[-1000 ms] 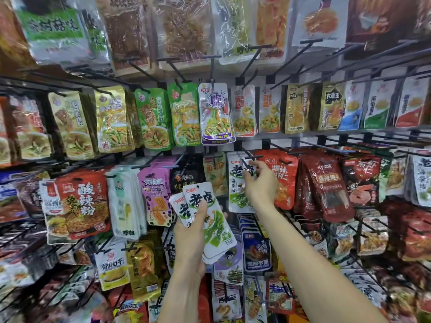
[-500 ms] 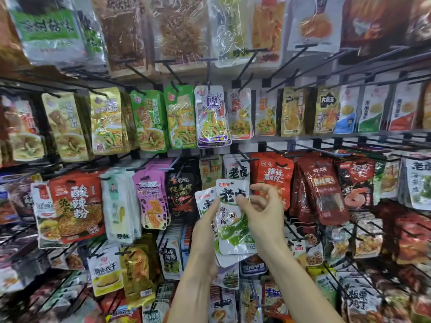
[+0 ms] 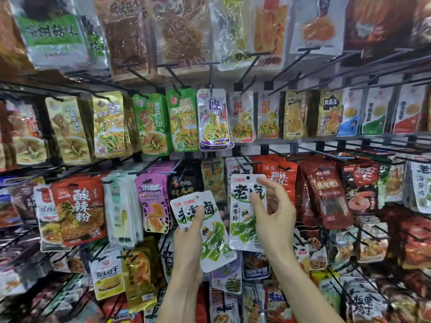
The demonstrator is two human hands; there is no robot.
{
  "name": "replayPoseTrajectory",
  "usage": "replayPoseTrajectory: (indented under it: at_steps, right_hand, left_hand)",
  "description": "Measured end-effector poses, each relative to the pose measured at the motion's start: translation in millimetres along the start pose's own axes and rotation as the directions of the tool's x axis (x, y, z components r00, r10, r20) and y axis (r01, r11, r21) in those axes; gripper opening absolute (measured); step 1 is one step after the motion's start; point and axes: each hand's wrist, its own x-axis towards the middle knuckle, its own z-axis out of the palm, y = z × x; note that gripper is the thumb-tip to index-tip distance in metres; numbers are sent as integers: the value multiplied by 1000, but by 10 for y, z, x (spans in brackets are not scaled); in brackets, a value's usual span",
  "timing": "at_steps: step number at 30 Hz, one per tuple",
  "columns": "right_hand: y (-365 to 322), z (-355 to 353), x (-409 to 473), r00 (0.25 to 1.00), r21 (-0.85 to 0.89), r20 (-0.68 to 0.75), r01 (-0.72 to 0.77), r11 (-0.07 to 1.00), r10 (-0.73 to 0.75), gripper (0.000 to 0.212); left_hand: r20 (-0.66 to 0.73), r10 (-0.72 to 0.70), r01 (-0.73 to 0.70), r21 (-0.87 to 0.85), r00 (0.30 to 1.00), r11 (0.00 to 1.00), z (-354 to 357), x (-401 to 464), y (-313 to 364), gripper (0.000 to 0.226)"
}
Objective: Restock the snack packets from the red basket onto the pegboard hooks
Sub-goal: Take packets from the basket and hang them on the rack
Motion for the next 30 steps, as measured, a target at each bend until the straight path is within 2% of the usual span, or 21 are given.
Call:
replayPoseTrajectory:
  at_steps: [3, 6, 9, 10, 13, 16, 17, 19, 21, 23, 25, 30]
  right_hand:
    - [-19, -9, 61, 1000, -36, -17, 0, 999, -1, 30]
    - [-47, 2, 147, 999, -93, -11, -35, 995, 35, 31]
    - [-62, 53, 223, 996, -174, 6, -92, 980, 95, 33]
    - [-60, 81, 258, 995, -202, 6, -98, 975, 101, 33]
    - [-15, 216, 453, 992, -322, 12, -116, 940, 127, 35]
    - [5, 294, 587, 966, -425, 126, -152, 892, 224, 47]
    - [-1, 289, 569, 956, -439, 161, -151, 886, 243, 49]
    - [-18, 217, 415, 956, -399, 181, -142, 906, 230, 43]
    - [-35, 109, 177, 961, -249, 168, -174, 953, 219, 28]
    - [-60, 49, -9, 943, -47, 176, -279, 959, 283, 21]
    - [-41, 31, -80, 936, 82, 174, -325, 942, 307, 26]
    - [-42, 3, 0, 974, 147, 10, -226, 963, 227, 26]
  left_hand:
    - [-22, 1, -2, -55, 1000, 998, 32, -15, 12, 37]
    - [-46, 16, -16, -14, 999, 1000, 70, -54, 54, 32]
    - [-51, 5, -7, -33, 999, 999, 70, -54, 65, 43]
    - [-82, 20, -24, -50, 996, 998, 63, -42, 67, 54]
    - [-109, 10, -17, -59, 994, 998, 7, 48, 20, 106]
    - [-111, -12, 11, -10, 994, 1000, -47, 105, -59, 114]
    - [-107, -7, 4, -23, 994, 1000, -8, 60, -9, 110]
    - [-85, 31, -31, 4, 996, 1000, 20, 65, -18, 76]
    - [-51, 66, -63, 68, 997, 996, 81, 70, -45, 49]
    - [3, 93, -92, 102, 996, 990, 181, 62, -75, 40]
    - [38, 112, -116, 115, 993, 987, 283, 40, -90, 30]
    - [88, 74, -78, 45, 993, 996, 398, 57, -113, 27]
